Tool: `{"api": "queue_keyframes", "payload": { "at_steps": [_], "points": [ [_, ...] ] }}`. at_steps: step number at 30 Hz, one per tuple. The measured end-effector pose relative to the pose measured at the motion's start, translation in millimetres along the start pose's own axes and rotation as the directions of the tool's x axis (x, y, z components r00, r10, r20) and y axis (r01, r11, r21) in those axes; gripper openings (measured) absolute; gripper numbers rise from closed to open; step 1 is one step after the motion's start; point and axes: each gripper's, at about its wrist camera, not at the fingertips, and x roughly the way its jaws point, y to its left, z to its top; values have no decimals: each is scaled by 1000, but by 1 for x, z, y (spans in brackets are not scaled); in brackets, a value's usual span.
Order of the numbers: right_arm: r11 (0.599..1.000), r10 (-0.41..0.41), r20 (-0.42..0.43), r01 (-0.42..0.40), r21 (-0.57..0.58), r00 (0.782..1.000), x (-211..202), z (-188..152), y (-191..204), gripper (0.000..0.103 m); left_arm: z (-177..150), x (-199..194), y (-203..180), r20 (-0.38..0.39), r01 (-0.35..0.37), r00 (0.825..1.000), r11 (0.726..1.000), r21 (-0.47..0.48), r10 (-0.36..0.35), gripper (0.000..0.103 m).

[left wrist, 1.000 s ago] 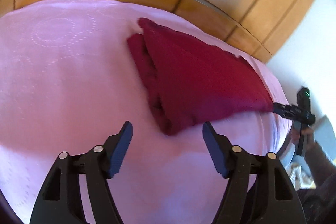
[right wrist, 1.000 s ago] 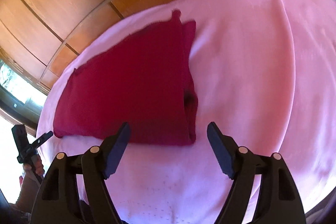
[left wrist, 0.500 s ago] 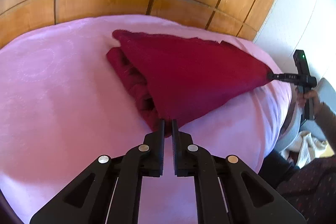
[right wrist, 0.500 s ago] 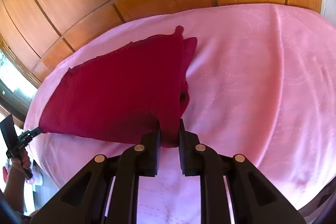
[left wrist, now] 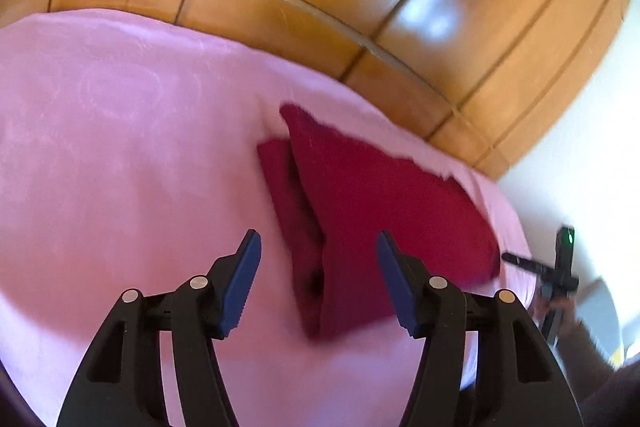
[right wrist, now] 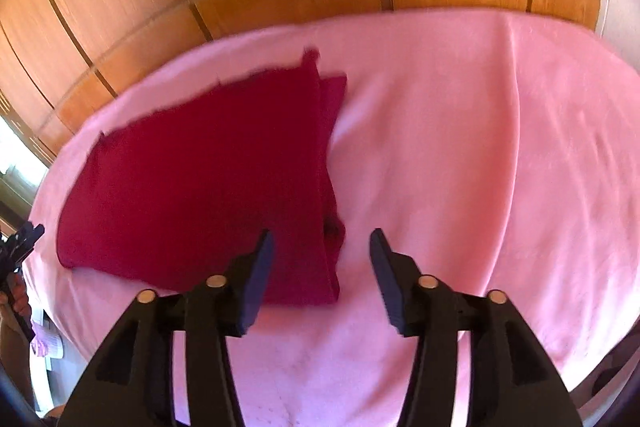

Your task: Fold small clothes

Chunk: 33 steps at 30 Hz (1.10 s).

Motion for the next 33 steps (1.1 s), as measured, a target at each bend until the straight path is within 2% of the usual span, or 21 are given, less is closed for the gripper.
{"api": "queue_keyframes", "payload": {
  "at_steps": [4, 6, 8, 12, 14, 15, 16, 17, 19, 22, 25, 27, 28, 29, 32, 33],
  "points": [
    [999, -11, 18, 11, 33, 1000, 20, 30, 7, 53, 28, 40, -14, -19, -20, 1000, 1000, -13, 20, 58],
    [997, -37, 13, 36, 70, 999, 39, 47, 4, 52, 35, 60, -19, -51, -28, 998, 999, -23, 26, 58],
    [993, -27, 5, 26, 112, 1000, 56, 64, -1, 50, 40, 83, -21, -85, -47, 995, 998, -30, 44, 58],
    [992, -40, -4, 41, 118, 999, 82, 90, 1, 46, 49, 109, -23, -115, -58, 992, 998, -32, 54, 58],
    [994, -40, -26, 42, 101, 999, 96, 98, 4, 41, 53, 119, -19, -129, -55, 990, 998, -41, 50, 50],
    [995, -44, -37, 47, 88, 998, 101, 100, 7, 31, 53, 122, -19, -137, -57, 989, 998, -39, 51, 23],
    [996, -64, -46, 67, 67, 997, 106, 100, 10, 15, 53, 126, -19, -140, -70, 988, 997, -30, 65, 5],
    [995, -88, -34, 90, 49, 996, 105, 100, 12, 11, 52, 125, -20, -115, -98, 989, 995, -17, 95, 5],
    [995, -99, 35, 97, 36, 995, 91, 103, 15, 8, 52, 116, -22, -59, -85, 995, 996, -11, 84, 5],
    [992, -125, 91, 124, 11, 988, 84, 104, 20, 6, 55, 106, -20, 1, -113, 994, 994, -12, 113, 5],
    [988, -153, 75, 153, 6, 985, 102, 105, 25, 6, 56, 119, -16, -19, -198, 980, 980, 6, 198, 5],
    [978, -205, 51, 206, -10, 977, 119, 101, 25, 7, 51, 136, -15, -50, -302, 951, 952, 51, 305, 5],
    [974, -224, 33, 225, -26, 974, 130, 96, 25, 8, 48, 144, -13, -71, -330, 940, 942, 61, 334, 5],
    [970, -238, 54, 240, -36, 970, 135, 91, 25, 8, 44, 151, -12, -92, -351, 930, 934, 68, 357, 5],
    [960, -268, 64, 272, -69, 961, 132, 91, 31, 10, 47, 153, -23, -88, -420, 899, 902, 98, 428, 8],
    [956, -278, 62, 283, -74, 958, 130, 91, 32, 15, 49, 148, -31, -70, -439, 891, 892, 111, 448, 8]
  ]
}}
